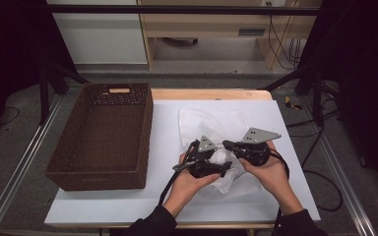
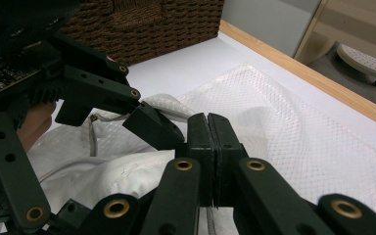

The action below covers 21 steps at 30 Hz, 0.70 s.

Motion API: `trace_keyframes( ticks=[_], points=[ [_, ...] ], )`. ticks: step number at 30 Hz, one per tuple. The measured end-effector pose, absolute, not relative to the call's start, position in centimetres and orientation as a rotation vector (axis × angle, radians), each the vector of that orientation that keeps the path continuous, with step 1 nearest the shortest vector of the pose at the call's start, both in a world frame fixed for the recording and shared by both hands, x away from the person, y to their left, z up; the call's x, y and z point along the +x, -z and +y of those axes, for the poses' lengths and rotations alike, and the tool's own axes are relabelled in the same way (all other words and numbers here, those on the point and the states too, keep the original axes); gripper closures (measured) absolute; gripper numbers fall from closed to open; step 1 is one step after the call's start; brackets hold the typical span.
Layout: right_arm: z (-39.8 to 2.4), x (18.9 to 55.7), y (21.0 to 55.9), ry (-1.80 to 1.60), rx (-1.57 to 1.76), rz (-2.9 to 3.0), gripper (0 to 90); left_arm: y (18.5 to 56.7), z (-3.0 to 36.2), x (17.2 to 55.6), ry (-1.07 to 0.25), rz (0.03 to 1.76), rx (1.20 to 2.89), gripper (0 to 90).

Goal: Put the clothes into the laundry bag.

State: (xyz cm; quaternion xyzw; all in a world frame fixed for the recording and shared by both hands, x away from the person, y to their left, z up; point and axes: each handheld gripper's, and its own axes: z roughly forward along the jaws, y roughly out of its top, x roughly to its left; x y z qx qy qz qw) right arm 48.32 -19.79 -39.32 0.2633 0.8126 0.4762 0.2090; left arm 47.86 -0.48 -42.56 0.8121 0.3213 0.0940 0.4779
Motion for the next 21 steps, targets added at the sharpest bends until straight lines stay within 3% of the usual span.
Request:
trace_keyframes(
  ticks=[21],
  points=[
    [-20.0, 48.2, 39.2, -1.327, 0.733, 2.254, 89.9, 40.2, 1.1, 45.7, -0.244, 0.743, 1.915, 22.4]
  ],
)
